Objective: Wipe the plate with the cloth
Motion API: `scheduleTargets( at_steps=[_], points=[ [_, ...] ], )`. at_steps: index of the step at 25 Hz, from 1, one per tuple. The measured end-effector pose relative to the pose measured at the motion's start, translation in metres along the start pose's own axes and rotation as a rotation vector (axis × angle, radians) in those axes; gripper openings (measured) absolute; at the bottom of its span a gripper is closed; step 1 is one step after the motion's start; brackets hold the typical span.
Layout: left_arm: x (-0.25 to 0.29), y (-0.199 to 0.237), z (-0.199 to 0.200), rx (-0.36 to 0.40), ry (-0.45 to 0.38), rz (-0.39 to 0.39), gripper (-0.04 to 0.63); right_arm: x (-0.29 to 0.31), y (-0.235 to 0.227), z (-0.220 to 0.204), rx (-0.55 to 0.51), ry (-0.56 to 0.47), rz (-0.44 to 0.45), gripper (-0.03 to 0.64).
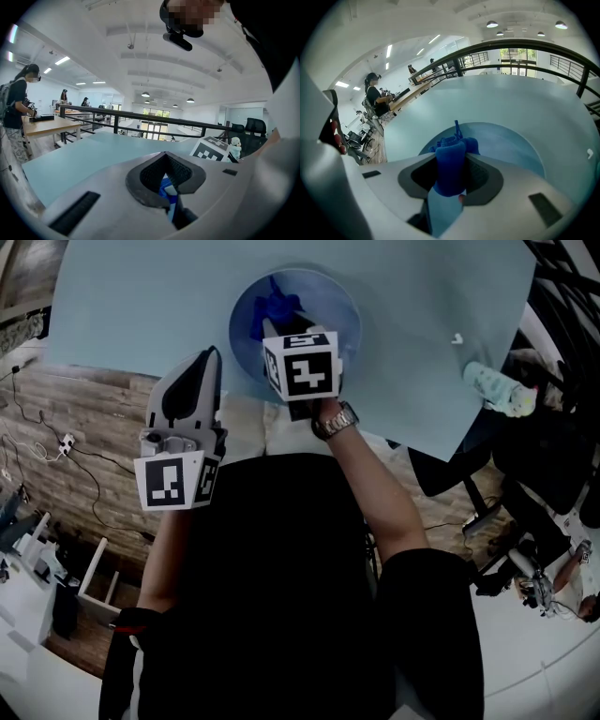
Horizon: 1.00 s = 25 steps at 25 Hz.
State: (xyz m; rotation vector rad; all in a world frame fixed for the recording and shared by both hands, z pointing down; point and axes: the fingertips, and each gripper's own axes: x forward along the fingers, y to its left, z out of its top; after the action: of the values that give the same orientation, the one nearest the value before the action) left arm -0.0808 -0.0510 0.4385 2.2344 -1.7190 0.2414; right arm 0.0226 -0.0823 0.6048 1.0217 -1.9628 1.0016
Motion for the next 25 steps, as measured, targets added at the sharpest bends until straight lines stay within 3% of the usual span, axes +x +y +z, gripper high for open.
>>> scheduleTargets(
  at_steps=[12, 25],
  points=[
    [-0.010, 0.025, 0.000, 0.007, 0.011, -0.018, 0.000, 0.024, 0.041, -0.013, 0.001, 0.032, 0.018, 0.119],
    [-0.008, 0.012, -0.003, 0.016, 0.018, -0.058, 0.000, 0.022, 0.025, -0.017, 0.024, 0.009, -0.005, 0.118]
  ],
)
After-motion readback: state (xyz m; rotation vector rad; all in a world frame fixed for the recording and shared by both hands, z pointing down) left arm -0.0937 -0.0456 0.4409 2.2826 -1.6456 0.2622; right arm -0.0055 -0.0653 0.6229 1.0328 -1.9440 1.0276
